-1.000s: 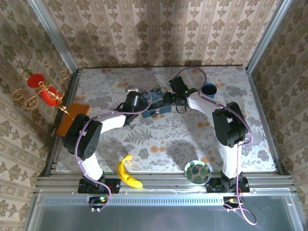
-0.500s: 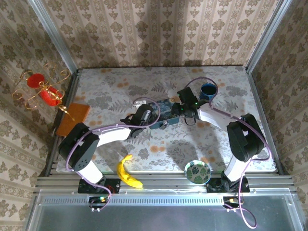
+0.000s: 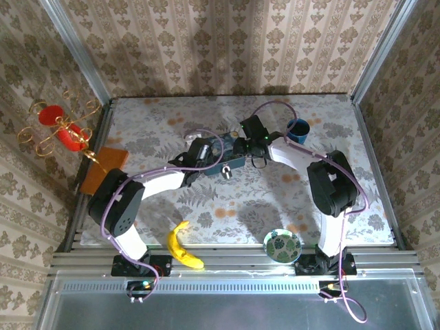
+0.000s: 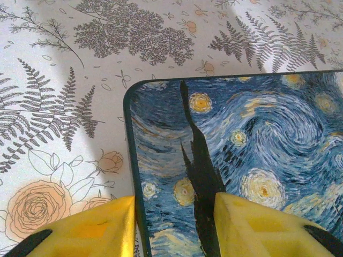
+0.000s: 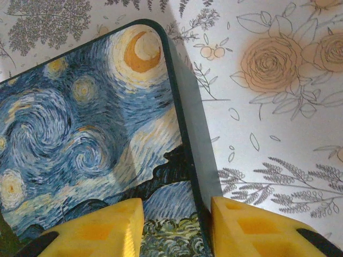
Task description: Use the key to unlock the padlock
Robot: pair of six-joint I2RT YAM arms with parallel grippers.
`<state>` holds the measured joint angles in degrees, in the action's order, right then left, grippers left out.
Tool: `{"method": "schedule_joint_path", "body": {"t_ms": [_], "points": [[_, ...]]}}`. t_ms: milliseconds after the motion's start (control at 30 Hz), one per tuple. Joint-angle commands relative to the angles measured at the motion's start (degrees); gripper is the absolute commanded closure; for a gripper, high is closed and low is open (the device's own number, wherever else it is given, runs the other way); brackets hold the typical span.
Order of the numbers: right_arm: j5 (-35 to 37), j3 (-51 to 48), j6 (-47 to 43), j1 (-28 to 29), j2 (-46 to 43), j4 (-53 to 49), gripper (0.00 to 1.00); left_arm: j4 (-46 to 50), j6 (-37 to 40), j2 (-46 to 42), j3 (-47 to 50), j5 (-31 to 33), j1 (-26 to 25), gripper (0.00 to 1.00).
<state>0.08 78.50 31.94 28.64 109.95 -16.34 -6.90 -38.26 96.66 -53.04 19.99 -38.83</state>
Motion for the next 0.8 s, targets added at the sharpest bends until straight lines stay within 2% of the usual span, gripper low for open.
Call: {"method": "schedule_joint_path", "body": {"t_ms": [0,133,267,367,500,567,633,767], "points": [[-2.5,2.2,-1.5,1.8,2.8,-1.9,0.57,-1.8,1.5,0.7,-1.5,-5.1,-0.1,0.56],[-0.2,1.8,-2.6,1.5,0.7,-3.1,0.43,0.2,2.6,-3.0,-0.7,-4.9,0.3,0.42],[2.8,0.7,-4.1,1.2,-3.2,-4.8,0.31,6.2,3.9,-9.9,0.7,-2.9,0.3,0.19],[5.7,-0.4,-5.1,1.1,-6.2,-5.9,0.23,12.5,5.0,-15.1,1.9,-0.8,0.4,0.14],[8.9,-2.1,-5.6,1.1,-9.6,-8.0,0.13,22.9,8.6,-20.0,2.7,0.2,0.9,0.14],[10.4,-3.6,-5.4,1.1,-11.8,-9.2,0.10,27.8,10.0,-21.7,3.4,-1.1,1.6,0.22],[11.4,-5.6,-5.0,1.2,-14.2,-9.8,0.00,31.2,10.4,-22.8,4.8,-3.3,2.6,0.28],[13.6,-11.2,-3.1,1.7,-19.8,-10.3,0.00,31.7,8.3,-25.0,10.3,-10.5,5.9,0.39]]}}
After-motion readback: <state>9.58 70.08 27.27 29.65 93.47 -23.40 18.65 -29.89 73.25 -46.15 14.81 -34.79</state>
